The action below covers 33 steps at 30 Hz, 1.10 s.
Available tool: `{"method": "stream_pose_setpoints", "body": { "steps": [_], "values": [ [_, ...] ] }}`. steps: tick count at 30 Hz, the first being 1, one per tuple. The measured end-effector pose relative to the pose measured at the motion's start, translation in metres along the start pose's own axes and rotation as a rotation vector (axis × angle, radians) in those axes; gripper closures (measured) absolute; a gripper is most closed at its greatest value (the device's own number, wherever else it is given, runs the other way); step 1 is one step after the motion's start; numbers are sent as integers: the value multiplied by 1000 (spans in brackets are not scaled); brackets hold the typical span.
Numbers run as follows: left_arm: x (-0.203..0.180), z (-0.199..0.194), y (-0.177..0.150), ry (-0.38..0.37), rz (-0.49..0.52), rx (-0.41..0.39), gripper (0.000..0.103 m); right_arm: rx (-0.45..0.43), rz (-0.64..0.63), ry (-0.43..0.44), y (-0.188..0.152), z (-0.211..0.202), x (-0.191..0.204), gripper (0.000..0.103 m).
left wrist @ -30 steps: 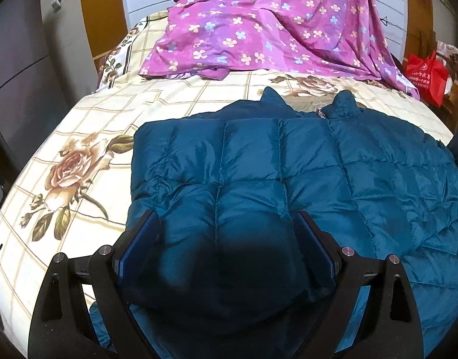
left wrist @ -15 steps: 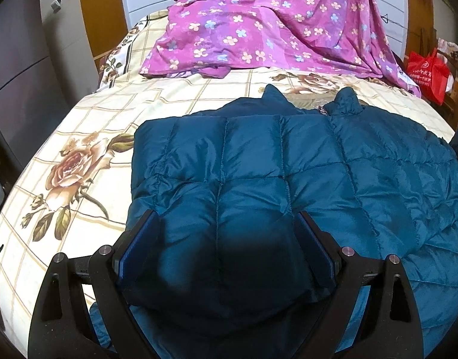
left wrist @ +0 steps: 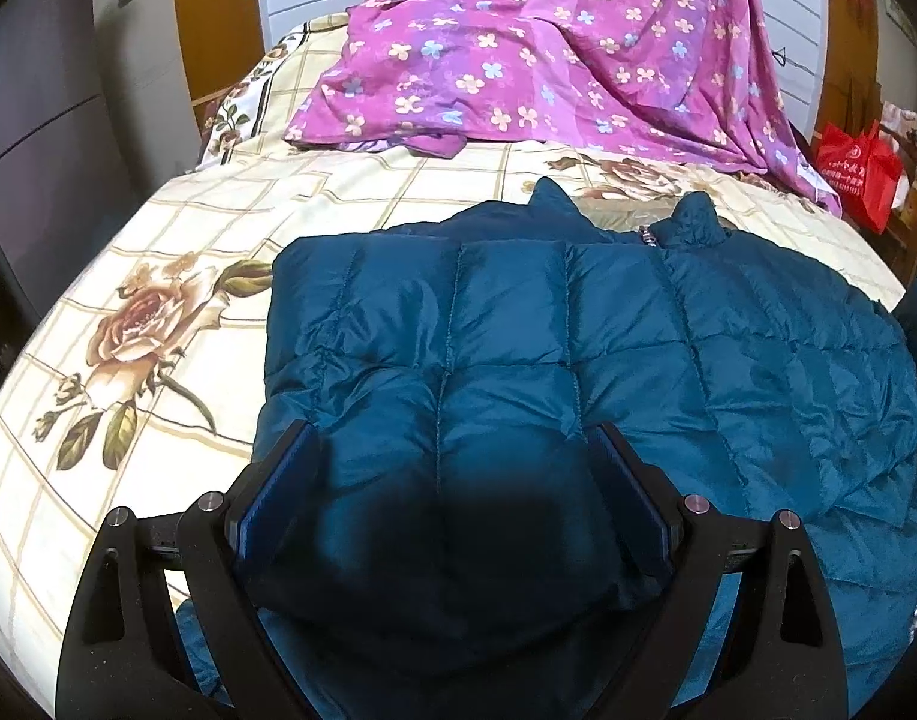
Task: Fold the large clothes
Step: 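Lay the held sleeve across the folded jacket and open the right gripper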
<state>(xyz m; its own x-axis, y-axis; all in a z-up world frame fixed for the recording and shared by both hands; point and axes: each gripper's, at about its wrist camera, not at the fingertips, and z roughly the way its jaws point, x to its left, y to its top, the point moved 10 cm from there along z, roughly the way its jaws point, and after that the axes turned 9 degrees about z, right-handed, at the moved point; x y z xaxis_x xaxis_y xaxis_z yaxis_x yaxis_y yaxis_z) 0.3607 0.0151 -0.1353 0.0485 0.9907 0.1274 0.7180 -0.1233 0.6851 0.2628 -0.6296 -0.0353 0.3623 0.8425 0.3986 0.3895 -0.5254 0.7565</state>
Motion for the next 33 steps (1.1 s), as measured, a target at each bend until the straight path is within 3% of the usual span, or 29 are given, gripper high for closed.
{"method": "stream_pose_setpoints", "body": {
  "steps": [5, 11, 17, 21, 24, 26, 29, 33],
  "values": [
    [4, -2, 2, -12, -30, -2, 12, 11, -94, 75, -20, -7, 70, 98],
    [7, 0, -1, -23, -51, 17, 12, 63, -186, 250, -57, -7, 177, 98],
    [6, 1, -1, -35, -46, 24, 12, 181, -211, 436, -142, 17, 282, 98],
    [6, 7, -4, -48, -57, 49, 12, 292, -214, 509, -206, 38, 328, 98],
    [4, 7, -3, -56, -54, 47, 12, 335, -241, 531, -242, 47, 345, 98],
    [0, 6, -1, -75, -47, 35, 12, 347, -277, 488, -259, 54, 350, 98],
    [-13, 4, 0, -134, -34, 22, 12, 357, -316, 449, -266, 57, 354, 96],
    [-33, -7, 9, -228, -8, -18, 12, 372, -296, 432, -259, 54, 344, 85]
  ]
}}
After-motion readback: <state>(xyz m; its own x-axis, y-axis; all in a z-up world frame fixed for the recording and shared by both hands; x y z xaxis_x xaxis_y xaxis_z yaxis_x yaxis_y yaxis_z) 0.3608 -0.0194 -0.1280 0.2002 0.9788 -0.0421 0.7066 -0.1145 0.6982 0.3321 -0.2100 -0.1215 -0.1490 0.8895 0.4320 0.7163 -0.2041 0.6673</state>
